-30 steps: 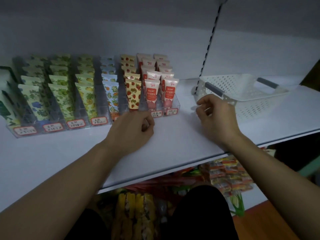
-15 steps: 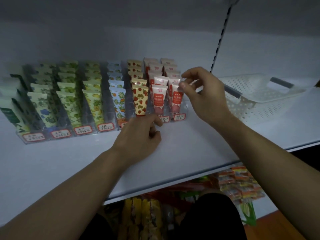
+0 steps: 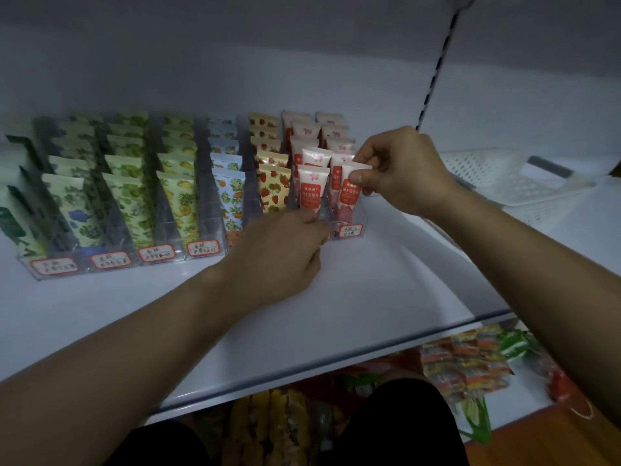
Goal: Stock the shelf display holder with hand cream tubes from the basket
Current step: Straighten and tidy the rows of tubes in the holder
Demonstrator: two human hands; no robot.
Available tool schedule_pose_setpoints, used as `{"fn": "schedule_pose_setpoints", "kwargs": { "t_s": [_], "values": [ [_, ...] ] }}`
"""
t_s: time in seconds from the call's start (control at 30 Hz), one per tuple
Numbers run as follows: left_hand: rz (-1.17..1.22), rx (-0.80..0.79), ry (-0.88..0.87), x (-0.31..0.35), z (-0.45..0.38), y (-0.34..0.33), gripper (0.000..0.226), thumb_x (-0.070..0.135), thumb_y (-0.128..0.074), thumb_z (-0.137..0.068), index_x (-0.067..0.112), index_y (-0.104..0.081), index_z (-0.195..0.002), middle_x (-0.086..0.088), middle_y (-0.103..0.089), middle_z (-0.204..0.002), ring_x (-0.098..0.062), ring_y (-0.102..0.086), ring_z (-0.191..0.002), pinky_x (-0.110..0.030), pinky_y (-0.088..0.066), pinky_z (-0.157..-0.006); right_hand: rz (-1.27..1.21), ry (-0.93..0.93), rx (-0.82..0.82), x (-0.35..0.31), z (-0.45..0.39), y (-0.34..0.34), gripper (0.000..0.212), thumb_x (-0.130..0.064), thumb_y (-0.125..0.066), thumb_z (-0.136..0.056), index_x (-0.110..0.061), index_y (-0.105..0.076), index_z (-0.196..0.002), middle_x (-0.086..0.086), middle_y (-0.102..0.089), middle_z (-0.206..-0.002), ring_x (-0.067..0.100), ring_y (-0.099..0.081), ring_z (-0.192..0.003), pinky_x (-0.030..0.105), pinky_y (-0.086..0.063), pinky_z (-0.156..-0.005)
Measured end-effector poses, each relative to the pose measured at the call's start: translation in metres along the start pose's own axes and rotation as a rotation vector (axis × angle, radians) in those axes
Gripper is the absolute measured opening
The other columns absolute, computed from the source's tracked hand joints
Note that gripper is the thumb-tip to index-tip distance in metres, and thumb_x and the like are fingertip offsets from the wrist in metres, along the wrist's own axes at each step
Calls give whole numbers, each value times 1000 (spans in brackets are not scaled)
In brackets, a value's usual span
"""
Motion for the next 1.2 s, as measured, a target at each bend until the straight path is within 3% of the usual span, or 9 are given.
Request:
{"fn": "schedule_pose_setpoints", "kwargs": {
  "t_s": [0.23, 0.37, 0.47, 0.57, 0.73, 0.97, 1.03, 1.13, 1.2],
  "values": [
    [-175, 411, 32, 4, -4, 37, 40, 18, -55, -81, 12, -66, -120, -12, -60, -131, -32, -54, -126, -49, -35, -94, 98, 77, -68, -3, -5, 3, 8, -28, -78, -87, -23, -71, -89, -11, -72, -72, -3, -68, -64, 12, -50, -66],
    [-174, 305, 163, -4, -12, 27, 62, 25, -56, -82, 8, -51, -141, -12, -47, -149, -29, -43, -141, -53, -27, -110, 125, 196, 100, -14, -17, 18, 10, -30, -68, -94, -23, -75, -96, -10, -75, -90, -3, -64, -69, 18, -51, -74],
    [-225, 285, 144, -10, -11, 19, 61, 25, -52, -87, 6, -48, -144, -12, -48, -149, -29, -42, -142, -56, -18, -117, 254, 261, -29, -23, -30, 11, 13, -24, -75, -90, -16, -80, -99, -4, -77, -94, 4, -67, -74, 12, -45, -73],
    [-250, 267, 137, -10, -11, 16, 61, 26, -50, -88, 7, -46, -146, -10, -48, -149, -29, -40, -144, -57, -15, -118, 329, 242, -142, -26, -40, 10, 15, -23, -78, -86, -13, -79, -97, -11, -69, -72, 8, -70, -65, 0, -42, -58],
    [-291, 266, 161, -11, -12, 15, 66, 27, -49, -84, 9, -43, -148, -9, -43, -154, -27, -36, -147, -58, -11, -120, 360, 257, -226, -24, -46, 8, 9, -21, -75, -89, -13, -77, -90, -17, -63, -59, 1, -68, -53, 3, -46, -52],
    [-330, 245, 181, -12, -10, 14, 74, 29, -56, -84, 12, -37, -153, -6, -36, -160, -26, -27, -152, -59, -6, -122, 458, 217, -332, -23, -44, 10, 15, -28, -69, -94, -15, -77, -92, -4, -75, -71, -2, -66, -52, 9, -47, -58],
    [-327, 258, 187, -12, -10, 14, 74, 29, -55, -84, 12, -37, -153, -6, -36, -160, -26, -28, -151, -58, -5, -122, 415, 215, -265, -29, -46, 21, 16, -32, -67, -95, -20, -75, -90, -6, -75, -78, 0, -67, -52, 18, -52, -60],
    [-312, 268, 202, -11, -10, 14, 72, 28, -54, -83, 12, -39, -152, -6, -38, -159, -27, -30, -150, -57, -6, -121, 309, 229, -64, -41, -57, 36, 15, -32, -66, -96, -21, -76, -95, -6, -75, -87, 6, -69, -57, 15, -49, -61],
    [-310, 260, 201, -10, -11, 14, 73, 28, -55, -82, 12, -39, -152, -5, -38, -158, -27, -30, -150, -57, -6, -121, 331, 244, -134, -44, -60, 24, 14, -29, -70, -93, -19, -78, -100, -5, -76, -92, 6, -68, -56, 14, -49, -61]
  ]
}}
Point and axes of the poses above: each hand's wrist, its own z-axis away from the middle knuckle, its own y-axis out of the back of the hand, x = y × z, the point moved 5 cm from there along -z, towards the middle knuckle
